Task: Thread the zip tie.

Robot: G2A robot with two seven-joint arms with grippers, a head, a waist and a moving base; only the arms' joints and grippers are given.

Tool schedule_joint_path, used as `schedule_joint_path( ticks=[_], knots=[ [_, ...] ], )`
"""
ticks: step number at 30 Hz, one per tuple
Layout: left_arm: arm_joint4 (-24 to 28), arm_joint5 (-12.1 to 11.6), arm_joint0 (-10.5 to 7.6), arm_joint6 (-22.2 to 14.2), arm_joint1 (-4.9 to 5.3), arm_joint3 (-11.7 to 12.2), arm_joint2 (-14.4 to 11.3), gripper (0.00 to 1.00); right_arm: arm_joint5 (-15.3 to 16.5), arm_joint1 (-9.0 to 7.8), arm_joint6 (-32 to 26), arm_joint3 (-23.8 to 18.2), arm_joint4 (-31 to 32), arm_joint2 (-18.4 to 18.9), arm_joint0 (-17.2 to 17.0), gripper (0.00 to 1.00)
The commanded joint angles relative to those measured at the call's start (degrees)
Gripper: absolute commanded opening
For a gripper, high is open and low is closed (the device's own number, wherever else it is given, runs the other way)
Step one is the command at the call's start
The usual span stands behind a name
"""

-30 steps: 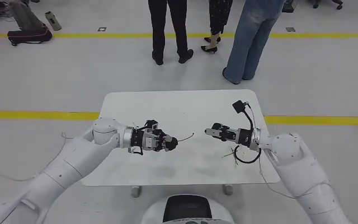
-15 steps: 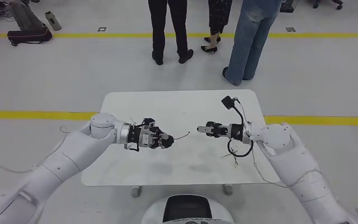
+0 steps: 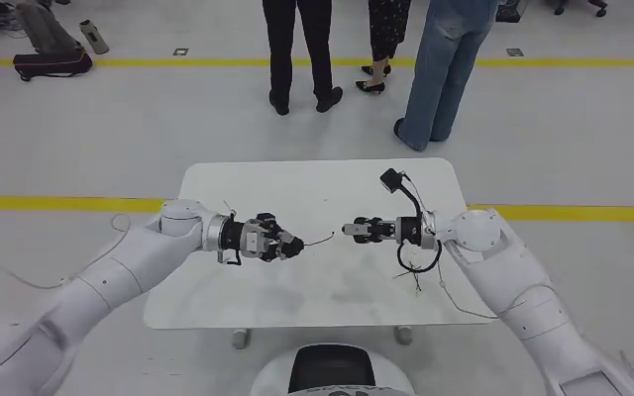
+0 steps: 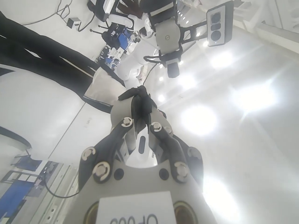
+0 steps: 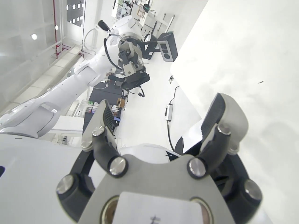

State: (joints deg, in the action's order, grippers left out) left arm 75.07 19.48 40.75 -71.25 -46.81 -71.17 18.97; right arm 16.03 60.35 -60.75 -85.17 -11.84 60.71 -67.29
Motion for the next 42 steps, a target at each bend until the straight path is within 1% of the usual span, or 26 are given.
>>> schedule_joint_path(
  ticks=[1, 4, 5, 6, 7, 8, 11, 15, 16, 17, 19, 21, 24, 27, 29, 34, 42],
  knots=[
    [-0.05, 0.00, 0.13, 0.03, 0.01, -0.03, 0.08, 0.00, -0.04, -0.01, 0.13, -0.09, 0.11, 0.05, -0.07, 1.00],
    [-0.05, 0.00, 0.13, 0.03, 0.01, -0.03, 0.08, 0.00, -0.04, -0.01, 0.13, -0.09, 0.11, 0.05, -0.07, 1.00],
    [-0.29, -0.02, 0.45, 1.31, -0.05, -0.36, 0.08, 0.00, 0.23, 0.04, 1.19, -0.47, 0.27, -0.05, -0.36, 1.00],
    [-0.16, 0.00, 0.73, 1.80, -0.11, -0.87, 0.19, 0.00, 0.68, 0.10, 1.85, -0.68, 0.44, -0.28, -0.67, 1.00],
    [0.96, 0.00, 1.23, 1.70, -0.20, -1.06, 0.22, 0.00, 1.11, 0.17, 2.41, -0.37, 0.85, -0.60, -0.76, 1.00],
    [1.03, 0.00, 1.27, 1.70, -0.26, -1.17, 0.06, 0.00, 1.47, 0.23, 2.65, -0.17, 1.15, -0.84, -0.64, 1.00],
    [1.39, 0.00, 1.02, 1.79, -0.54, -1.14, -1.41, 0.00, 3.45, 0.50, 3.08, 0.71, 0.28, -1.46, -0.19, 1.00],
    [2.66, 0.00, -0.12, 1.42, -0.91, -0.61, -4.05, 0.00, 3.45, 0.83, 2.93, 0.96, -0.18, -1.90, 0.69, 1.00],
    [3.34, 0.00, -0.40, 1.23, -0.98, -0.42, -4.58, 0.00, 3.45, 0.90, 2.95, 1.02, -0.24, -1.94, 0.78, 0.85],
    [3.92, 0.00, -0.81, 1.02, -1.07, -0.29, -5.31, 0.00, 3.45, 0.99, 2.81, 1.03, -0.37, -2.00, 0.87, 0.66],
    [4.95, 0.00, -1.46, 0.70, -1.17, 0.03, -6.37, 0.00, 3.45, 1.11, 2.23, 1.08, -0.72, -2.08, 0.99, 0.49],
    [6.66, 0.00, -2.04, 0.46, -1.24, 0.45, -7.57, 0.00, 3.45, 1.24, 1.33, 1.36, -1.16, -2.16, 1.09, 0.48],
    [7.81, 0.00, -3.17, 0.91, -1.26, 0.84, -9.21, 0.00, 3.45, 1.40, -0.03, 1.68, -1.88, -1.96, 1.17, 0.44],
    [8.26, 0.00, -3.11, 1.25, -1.28, 0.86, -9.23, 0.00, 3.45, 1.49, -1.08, 1.76, -2.20, -1.42, 1.06, 0.41],
    [8.47, 0.00, -3.07, 1.49, -1.28, 0.86, -9.23, 0.00, 3.45, 1.52, -1.48, 1.77, -2.02, -1.05, 0.92, 0.36],
    [8.95, 0.00, -2.92, 1.91, -1.25, 0.85, -9.23, 0.00, 3.45, 1.56, -2.53, 1.33, -2.44, 0.37, 0.19, 0.37],
    [9.13, 0.00, -2.63, 2.14, -1.28, 0.57, -9.23, 0.00, 3.45, 1.97, -3.69, 1.15, -2.18, 1.06, -0.31, 0.34]
  ],
)
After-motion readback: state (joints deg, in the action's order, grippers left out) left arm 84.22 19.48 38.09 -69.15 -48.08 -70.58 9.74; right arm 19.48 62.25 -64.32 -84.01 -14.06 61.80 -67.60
